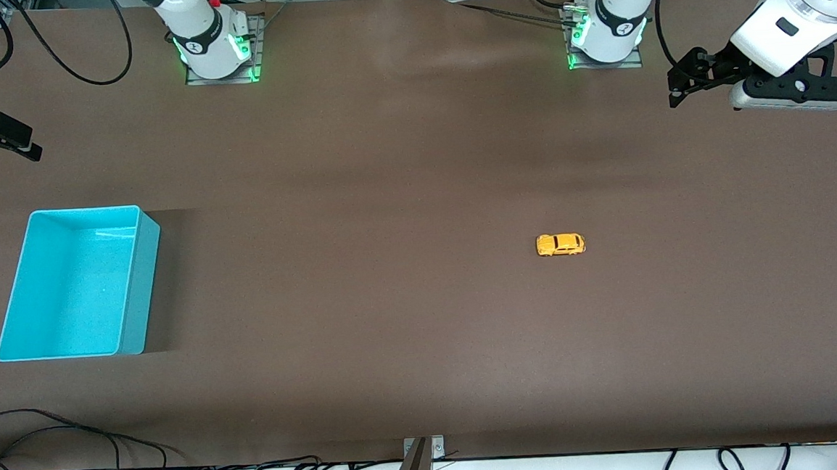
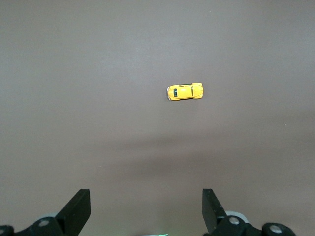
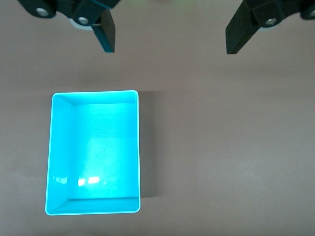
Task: Wind up and store yellow beetle car
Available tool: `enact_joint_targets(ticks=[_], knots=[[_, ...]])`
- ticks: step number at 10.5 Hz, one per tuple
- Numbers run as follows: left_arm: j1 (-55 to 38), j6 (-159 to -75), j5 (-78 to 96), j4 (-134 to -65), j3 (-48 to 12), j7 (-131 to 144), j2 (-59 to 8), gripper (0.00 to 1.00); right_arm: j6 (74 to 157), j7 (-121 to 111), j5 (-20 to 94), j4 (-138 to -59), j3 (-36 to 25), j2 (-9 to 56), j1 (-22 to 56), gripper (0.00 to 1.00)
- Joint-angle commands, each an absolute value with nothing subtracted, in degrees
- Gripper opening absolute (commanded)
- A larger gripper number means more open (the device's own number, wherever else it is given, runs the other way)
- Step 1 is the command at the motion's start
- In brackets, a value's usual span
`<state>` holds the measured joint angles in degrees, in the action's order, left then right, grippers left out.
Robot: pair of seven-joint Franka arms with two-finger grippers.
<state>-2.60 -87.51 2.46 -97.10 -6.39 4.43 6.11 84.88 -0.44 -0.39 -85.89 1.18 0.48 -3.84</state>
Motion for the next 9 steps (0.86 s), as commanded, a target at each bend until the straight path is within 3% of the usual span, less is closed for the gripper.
enact_joint_targets(ticks=[1, 9], knots=[[-3.08, -87.1, 2.29, -96.77, -6.33, 4.48, 5.98, 1.0, 84.55, -0.7, -0.44, -85.34, 1.14, 0.53, -4.04, 1.0], [-2.99, -87.01, 2.2, -97.21, -6.33, 4.39, 5.98, 1.0, 83.76, -1.14, -0.35, -85.34, 0.97, 0.27, -4.04, 1.0]])
